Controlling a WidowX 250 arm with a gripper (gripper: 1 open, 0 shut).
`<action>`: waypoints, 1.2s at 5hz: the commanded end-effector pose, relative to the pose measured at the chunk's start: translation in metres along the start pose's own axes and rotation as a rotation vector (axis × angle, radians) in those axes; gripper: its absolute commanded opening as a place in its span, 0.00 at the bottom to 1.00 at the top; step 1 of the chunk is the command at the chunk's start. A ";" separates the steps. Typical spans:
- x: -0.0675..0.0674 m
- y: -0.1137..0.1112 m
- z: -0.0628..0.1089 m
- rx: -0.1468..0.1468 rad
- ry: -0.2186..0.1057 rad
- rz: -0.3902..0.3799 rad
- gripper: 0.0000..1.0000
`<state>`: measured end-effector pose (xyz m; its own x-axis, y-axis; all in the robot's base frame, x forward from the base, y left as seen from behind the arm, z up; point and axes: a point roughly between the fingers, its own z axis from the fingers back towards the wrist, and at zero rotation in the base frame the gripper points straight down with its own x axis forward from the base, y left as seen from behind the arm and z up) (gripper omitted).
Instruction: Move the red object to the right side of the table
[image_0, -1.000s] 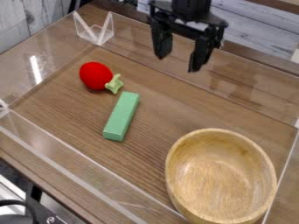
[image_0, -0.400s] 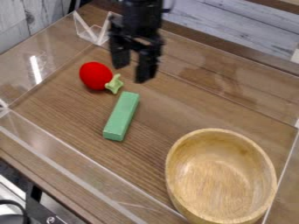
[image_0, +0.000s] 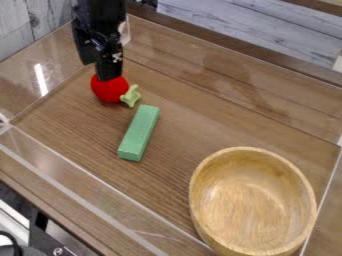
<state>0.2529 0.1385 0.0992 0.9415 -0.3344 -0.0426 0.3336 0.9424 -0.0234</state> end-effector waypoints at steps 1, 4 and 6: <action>0.007 0.023 0.005 0.045 -0.047 -0.092 1.00; 0.028 0.044 -0.035 0.055 -0.075 0.038 1.00; 0.038 0.056 -0.043 0.024 -0.082 0.086 1.00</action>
<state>0.2966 0.1744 0.0402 0.9684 -0.2494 0.0031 0.2494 0.9678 -0.0329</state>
